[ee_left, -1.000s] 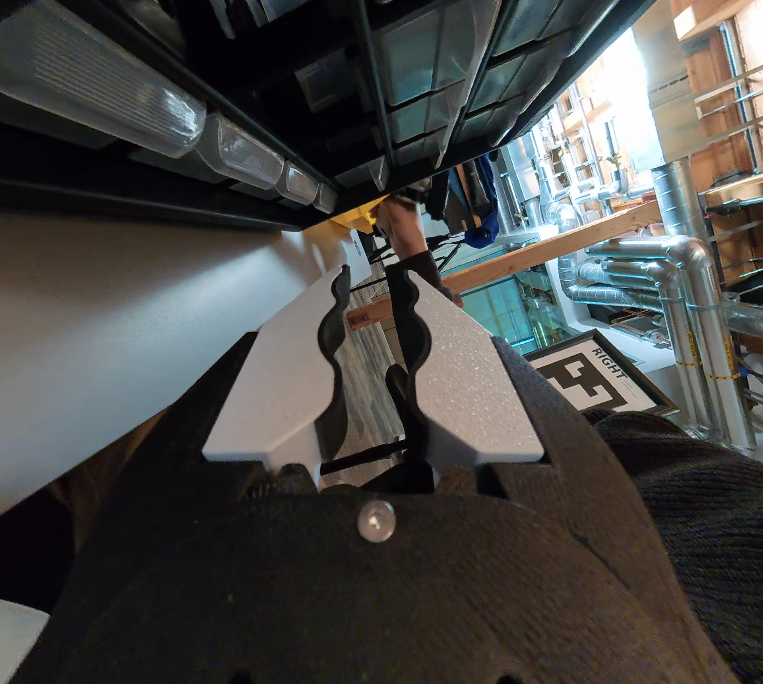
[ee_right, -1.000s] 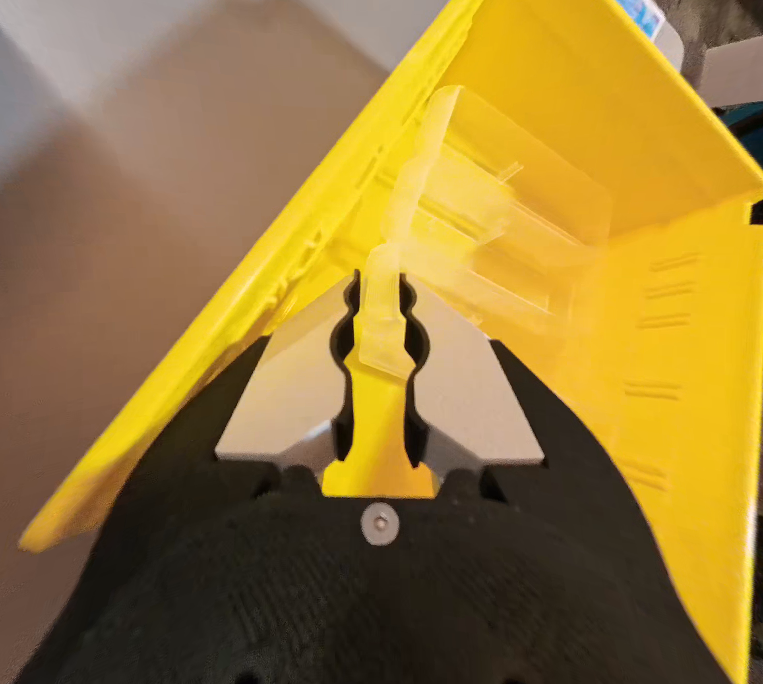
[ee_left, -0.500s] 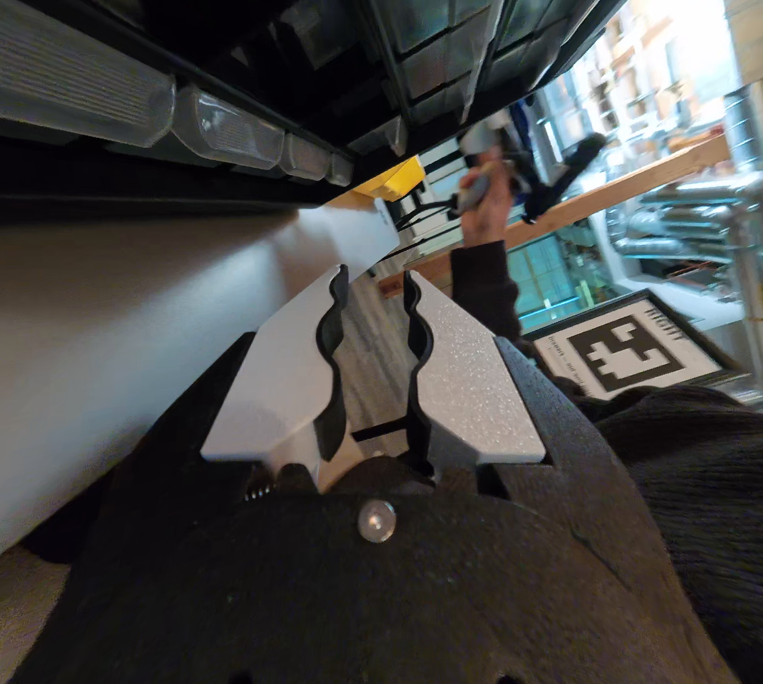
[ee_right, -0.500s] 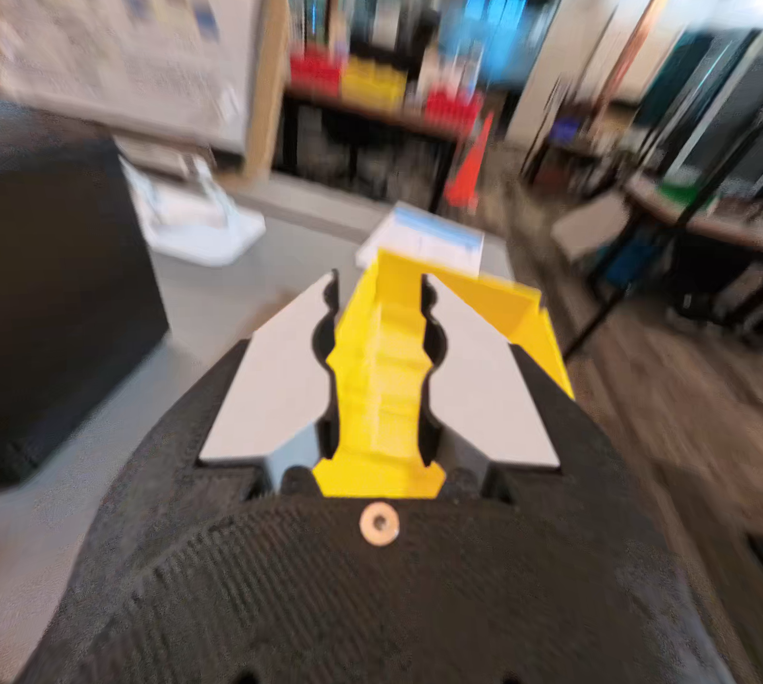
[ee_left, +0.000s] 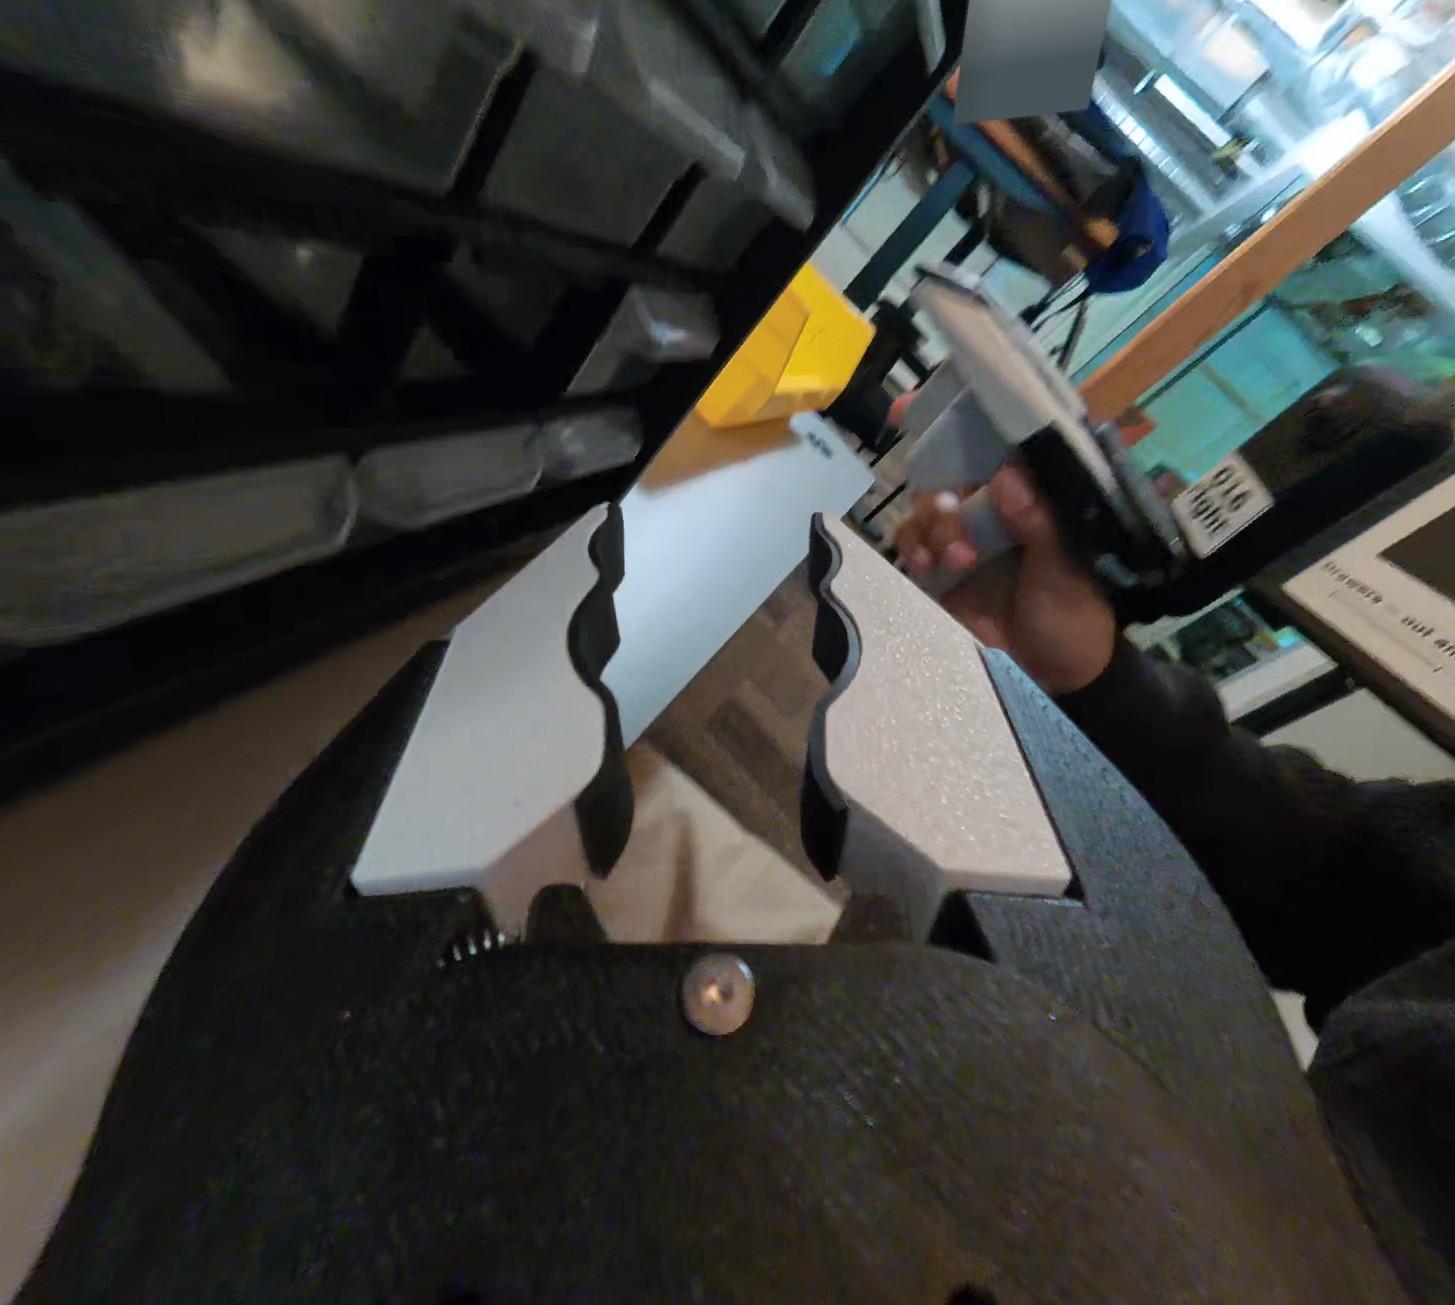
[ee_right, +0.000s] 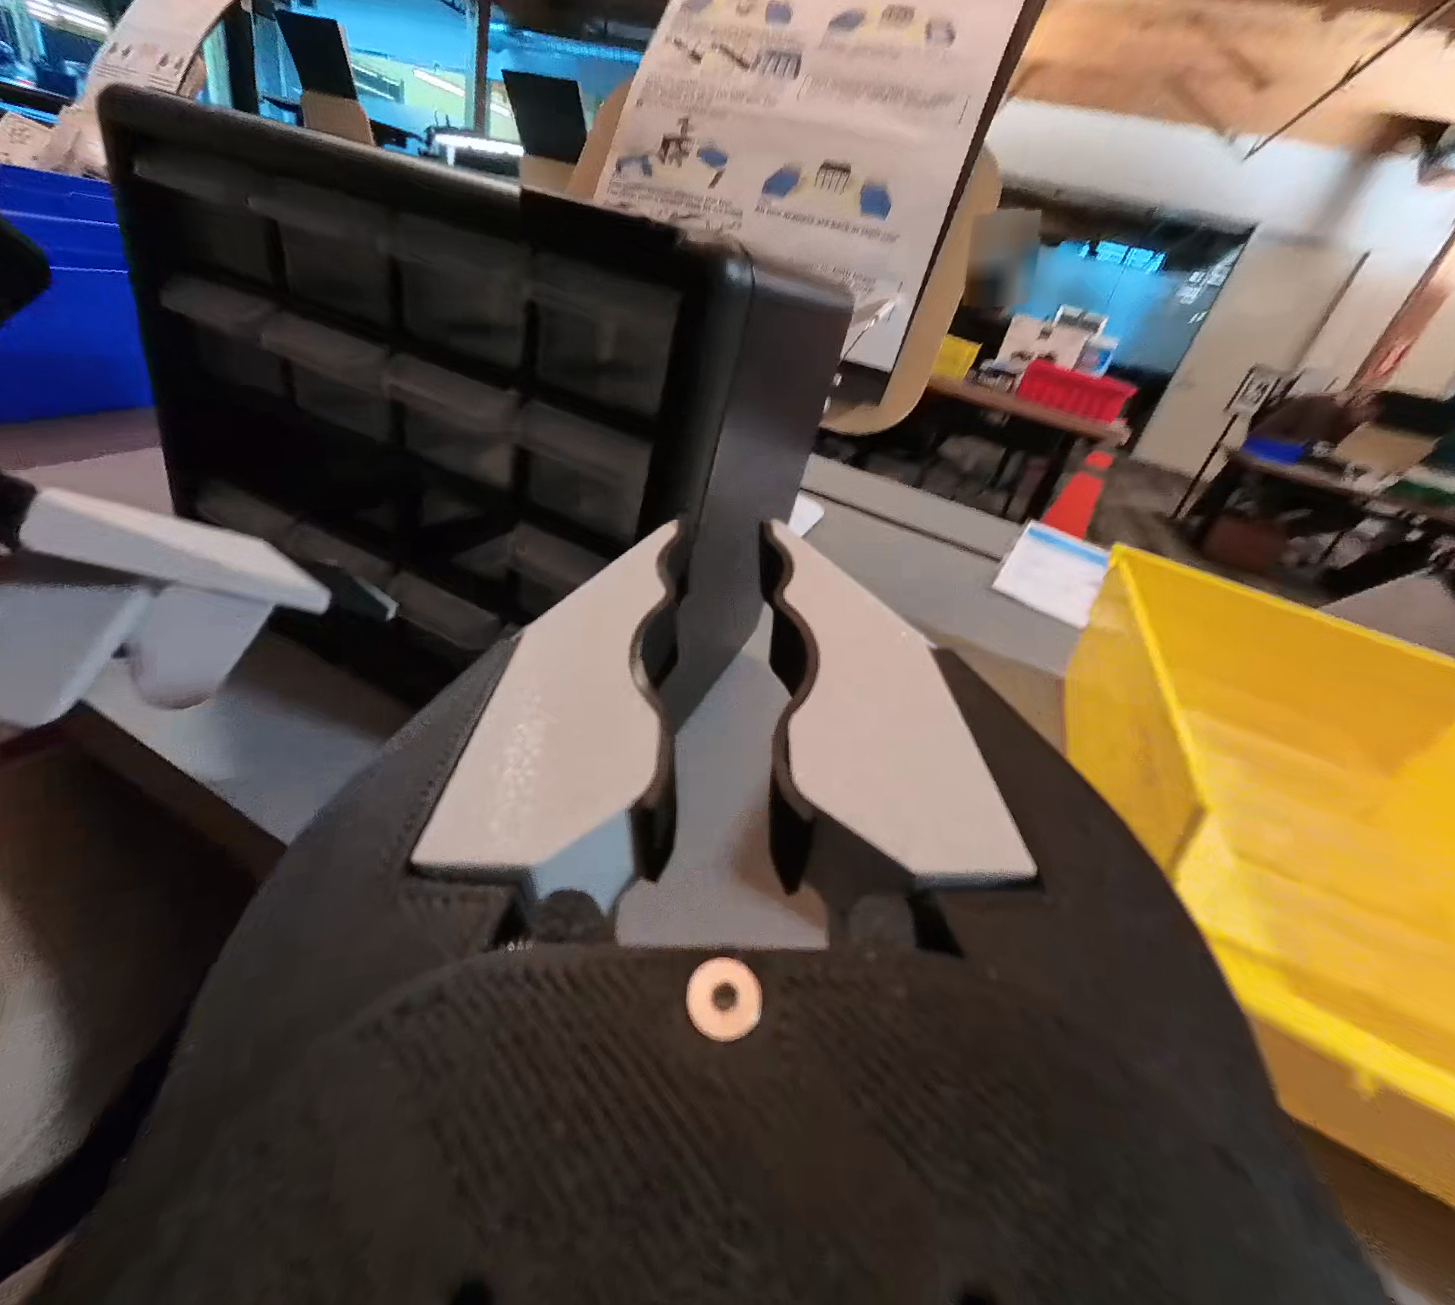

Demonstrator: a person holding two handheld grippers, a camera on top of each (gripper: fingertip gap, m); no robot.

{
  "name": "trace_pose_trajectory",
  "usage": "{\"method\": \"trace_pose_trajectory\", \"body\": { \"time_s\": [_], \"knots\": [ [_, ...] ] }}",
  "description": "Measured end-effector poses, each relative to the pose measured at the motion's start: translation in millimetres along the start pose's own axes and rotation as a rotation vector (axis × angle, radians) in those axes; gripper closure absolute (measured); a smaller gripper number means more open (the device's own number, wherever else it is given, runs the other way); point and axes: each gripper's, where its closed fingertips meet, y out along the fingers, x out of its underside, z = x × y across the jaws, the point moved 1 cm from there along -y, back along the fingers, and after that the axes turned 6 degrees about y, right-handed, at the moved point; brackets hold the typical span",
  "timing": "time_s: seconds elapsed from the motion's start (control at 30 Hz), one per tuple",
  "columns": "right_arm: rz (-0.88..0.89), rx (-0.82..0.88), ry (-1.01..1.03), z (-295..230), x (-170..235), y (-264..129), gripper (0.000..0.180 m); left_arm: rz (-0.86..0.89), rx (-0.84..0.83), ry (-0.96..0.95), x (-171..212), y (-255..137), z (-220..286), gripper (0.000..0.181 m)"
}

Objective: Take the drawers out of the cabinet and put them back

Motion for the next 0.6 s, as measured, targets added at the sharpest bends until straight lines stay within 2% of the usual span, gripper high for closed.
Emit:
{"method": "trace_pose_trajectory", "body": {
  "time_s": [0.1, 0.2, 0.3, 0.37, 0.5, 0.6],
  "knots": [
    [-0.072, 0.009, 0.101, 8.4, 15.2, 3.5, 0.16, 0.033, 0.036, -0.054, -10.6, 18.7, 3.2, 0.133],
    [-0.165, 0.014, 0.194, 18.7, 32.8, 3.8, 0.155, 0.058, 0.061, -0.122, -12.7, 33.6, 0.1, 0.12],
    [-0.212, -0.025, 0.283, 19.0, 43.0, 4.0, 0.15, 0.113, 0.052, -0.183, -18.9, 42.2, -7.4, 0.122],
    [-0.216, -0.056, 0.327, 16.3, 45.2, 4.1, 0.145, 0.139, 0.066, -0.238, -23.6, 47.1, -9.9, 0.133],
    [-0.238, -0.103, 0.325, 9.6, 50.0, 4.9, 0.143, 0.166, 0.022, -0.308, -26.5, 51.5, -18.6, 0.172],
    [-0.248, -0.133, 0.277, 2.2, 49.9, 4.7, 0.142, 0.172, 0.044, -0.316, -24.6, 49.4, -16.1, 0.175]
  ]
}}
